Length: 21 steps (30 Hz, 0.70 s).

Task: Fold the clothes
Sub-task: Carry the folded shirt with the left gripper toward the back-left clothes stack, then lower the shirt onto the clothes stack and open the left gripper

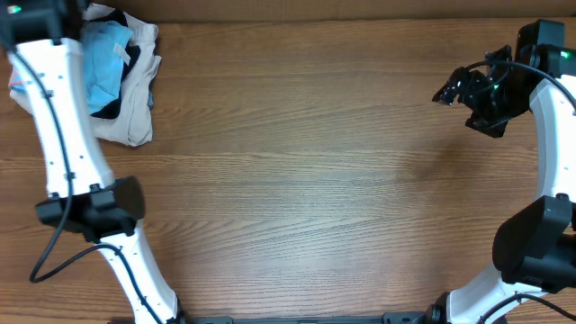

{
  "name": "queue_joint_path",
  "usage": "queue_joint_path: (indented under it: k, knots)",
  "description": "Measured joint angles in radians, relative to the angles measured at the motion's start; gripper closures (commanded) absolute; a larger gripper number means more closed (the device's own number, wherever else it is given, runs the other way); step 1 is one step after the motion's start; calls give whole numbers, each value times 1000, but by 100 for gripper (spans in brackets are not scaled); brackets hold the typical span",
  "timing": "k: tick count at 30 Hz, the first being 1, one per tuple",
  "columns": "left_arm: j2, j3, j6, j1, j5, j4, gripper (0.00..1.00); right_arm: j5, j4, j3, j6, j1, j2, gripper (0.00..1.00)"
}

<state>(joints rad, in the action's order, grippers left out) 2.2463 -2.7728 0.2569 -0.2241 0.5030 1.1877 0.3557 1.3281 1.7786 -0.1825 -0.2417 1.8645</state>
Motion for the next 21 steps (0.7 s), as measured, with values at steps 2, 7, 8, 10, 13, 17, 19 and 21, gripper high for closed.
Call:
queue_joint_path:
  k: [2,7,8,10,13,17,19,21]
  knots:
    - [0,24,14,-58,-24,-31,96,1,3,0,1,0,0,7]
    - [11,55,32,-175,-105,-74,96,0,8,0,0,2,0,7]
    - [14,58,34,-190,-122,-77,96,0,8,0,0,2,0,7]
    - [31,61,35,-217,-175,-79,96,1,7,0,0,4,0,7]
    - [64,64,35,-229,-229,-77,96,0,7,0,0,14,0,7]
    - [119,69,35,-222,-289,-56,96,1,8,0,0,27,0,7]
    - [149,71,35,-215,-324,-40,96,1,7,0,0,28,0,7]
    - [179,72,35,-206,-358,-18,96,1,7,0,0,28,0,7]
